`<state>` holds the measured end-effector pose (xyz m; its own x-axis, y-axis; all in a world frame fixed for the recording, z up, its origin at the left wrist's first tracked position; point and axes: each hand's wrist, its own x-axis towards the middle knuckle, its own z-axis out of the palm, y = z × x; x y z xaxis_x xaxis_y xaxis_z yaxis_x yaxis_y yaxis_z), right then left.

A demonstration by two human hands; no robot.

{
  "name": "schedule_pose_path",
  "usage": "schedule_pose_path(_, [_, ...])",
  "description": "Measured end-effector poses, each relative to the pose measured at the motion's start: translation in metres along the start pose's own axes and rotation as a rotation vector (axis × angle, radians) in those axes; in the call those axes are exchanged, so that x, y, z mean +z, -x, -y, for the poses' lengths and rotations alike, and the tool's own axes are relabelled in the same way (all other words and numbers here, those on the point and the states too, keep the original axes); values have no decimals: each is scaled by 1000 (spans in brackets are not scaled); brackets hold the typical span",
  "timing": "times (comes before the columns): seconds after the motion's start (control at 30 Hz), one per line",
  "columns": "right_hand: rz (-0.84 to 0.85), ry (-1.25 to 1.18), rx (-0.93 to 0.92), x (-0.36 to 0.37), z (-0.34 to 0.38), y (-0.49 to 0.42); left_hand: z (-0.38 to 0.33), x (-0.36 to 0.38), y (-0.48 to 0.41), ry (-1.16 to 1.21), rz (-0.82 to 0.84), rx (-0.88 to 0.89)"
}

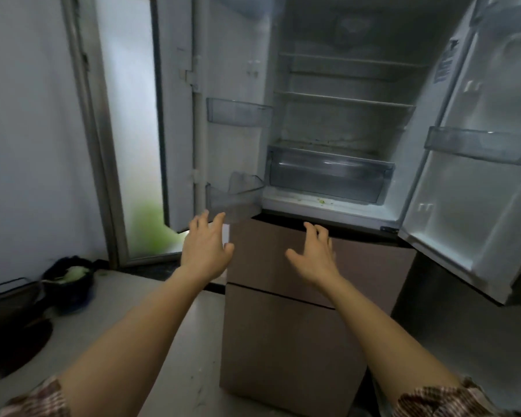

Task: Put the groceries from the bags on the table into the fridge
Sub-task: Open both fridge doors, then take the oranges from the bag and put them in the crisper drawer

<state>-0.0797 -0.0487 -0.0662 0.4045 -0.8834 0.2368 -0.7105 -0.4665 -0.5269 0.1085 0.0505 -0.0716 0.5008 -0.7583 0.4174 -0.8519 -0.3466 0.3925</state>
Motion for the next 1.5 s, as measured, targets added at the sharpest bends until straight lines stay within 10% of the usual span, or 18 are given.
schedule_pose_path(0.47, [301,150,-598,220,297,98,298,-140,121,-125,-62,-342])
schedule_pose_path(1.13, [732,181,-969,519,616,231,677,-260,284,-221,-88,-862])
schedule_pose_path(1.5, [686,139,-1260,659,761,218,847,-287,268,-463,-10,-972])
